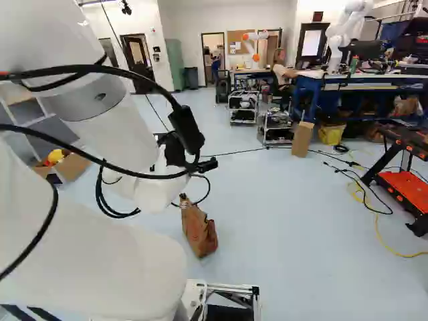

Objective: Pick up the grocery bag from the ground

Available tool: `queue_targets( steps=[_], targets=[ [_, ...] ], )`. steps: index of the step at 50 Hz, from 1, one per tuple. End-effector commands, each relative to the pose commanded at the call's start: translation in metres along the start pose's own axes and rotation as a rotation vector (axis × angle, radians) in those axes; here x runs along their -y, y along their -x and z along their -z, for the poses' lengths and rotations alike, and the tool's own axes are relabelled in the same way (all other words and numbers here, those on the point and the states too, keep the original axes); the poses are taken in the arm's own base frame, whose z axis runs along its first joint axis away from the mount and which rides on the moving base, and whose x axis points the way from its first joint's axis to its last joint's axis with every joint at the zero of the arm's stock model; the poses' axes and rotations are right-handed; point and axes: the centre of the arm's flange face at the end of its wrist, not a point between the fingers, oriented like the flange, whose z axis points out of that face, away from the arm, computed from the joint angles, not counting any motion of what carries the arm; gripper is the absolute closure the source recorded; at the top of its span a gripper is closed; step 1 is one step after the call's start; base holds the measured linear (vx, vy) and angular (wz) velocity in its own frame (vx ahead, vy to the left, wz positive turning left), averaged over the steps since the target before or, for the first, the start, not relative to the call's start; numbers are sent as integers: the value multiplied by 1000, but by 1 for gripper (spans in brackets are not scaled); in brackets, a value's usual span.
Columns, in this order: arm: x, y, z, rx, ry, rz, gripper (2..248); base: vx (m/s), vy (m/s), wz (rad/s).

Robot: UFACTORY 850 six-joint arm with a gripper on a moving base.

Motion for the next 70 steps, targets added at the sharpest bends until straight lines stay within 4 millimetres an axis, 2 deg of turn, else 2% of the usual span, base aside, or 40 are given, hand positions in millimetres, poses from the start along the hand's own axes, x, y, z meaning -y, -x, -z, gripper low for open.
queue_targets(
  steps=[1,26,43,57,70],
  targets=[
    [1,-5,-10,5,-3,1,3,0,0,0],
    [5,-24,-58,49,-15,6,3,-1,0,0],
    [10,-24,-89,189,-35,23,3,0,0,0],
    [23,-24,-113,292,-88,69,3,0,0,0],
    [35,-14,-140,426,-133,122,3,0,0,0]
  ],
)
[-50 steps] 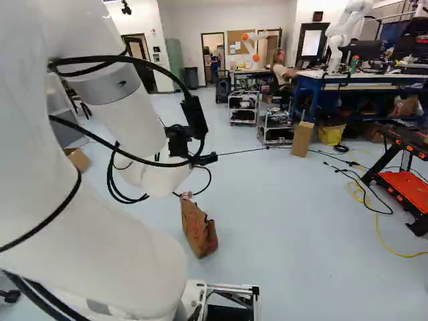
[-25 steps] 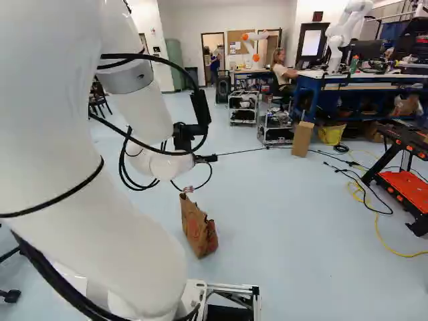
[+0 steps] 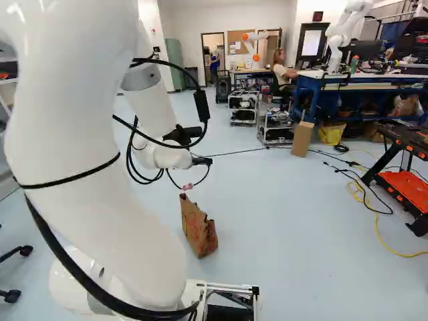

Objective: Pick up the grocery bag from the ground

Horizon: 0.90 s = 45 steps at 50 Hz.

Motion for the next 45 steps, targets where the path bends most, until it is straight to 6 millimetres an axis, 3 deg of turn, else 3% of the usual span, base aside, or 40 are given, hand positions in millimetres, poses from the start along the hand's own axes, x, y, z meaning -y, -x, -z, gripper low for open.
queue_targets(
  steps=[45],
  targets=[
    [27,2,-111,432,-82,173,3,0,0,0]
  ],
)
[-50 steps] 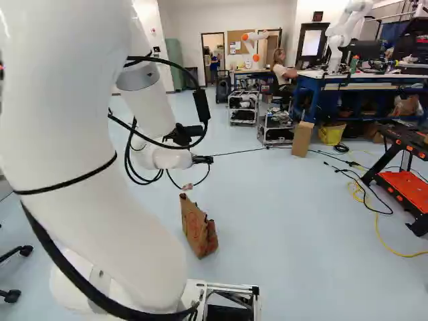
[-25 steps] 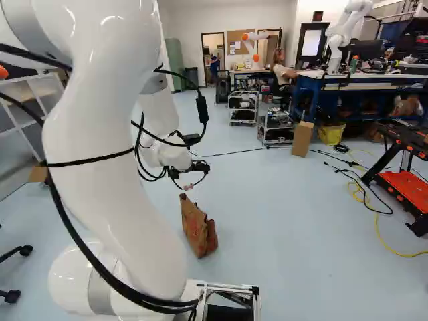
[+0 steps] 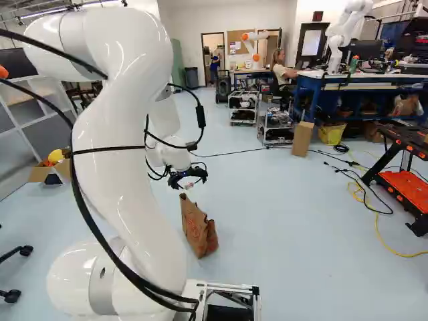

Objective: Pick up the grocery bag from the ground

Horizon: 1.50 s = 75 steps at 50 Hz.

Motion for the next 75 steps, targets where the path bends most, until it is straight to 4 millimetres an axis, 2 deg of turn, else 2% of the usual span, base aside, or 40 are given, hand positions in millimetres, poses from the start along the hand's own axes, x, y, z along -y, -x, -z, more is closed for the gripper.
queue_targets(
  steps=[18,43,75],
  targets=[
    [13,-18,-38,127,-13,53,3,0,0,0],
    [31,-42,-88,196,-23,97,3,0,0,0],
    [27,-52,-145,272,-21,96,3,0,0,0]
  ],
)
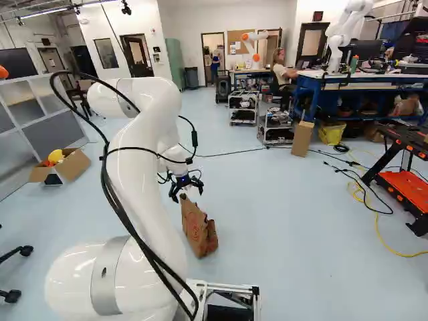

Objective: Pick up the grocery bag from the ground

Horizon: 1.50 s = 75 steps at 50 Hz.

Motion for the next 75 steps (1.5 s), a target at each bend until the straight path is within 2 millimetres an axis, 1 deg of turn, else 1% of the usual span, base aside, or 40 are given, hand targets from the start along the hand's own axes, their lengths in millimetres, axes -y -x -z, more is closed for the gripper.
queue_targets(
  steps=[41,75],
  targets=[
    [-10,-23,-66,15,-2,-11,3,0,0,0],
    [-14,-34,-119,22,-3,-16,3,0,0,0]
  ],
)
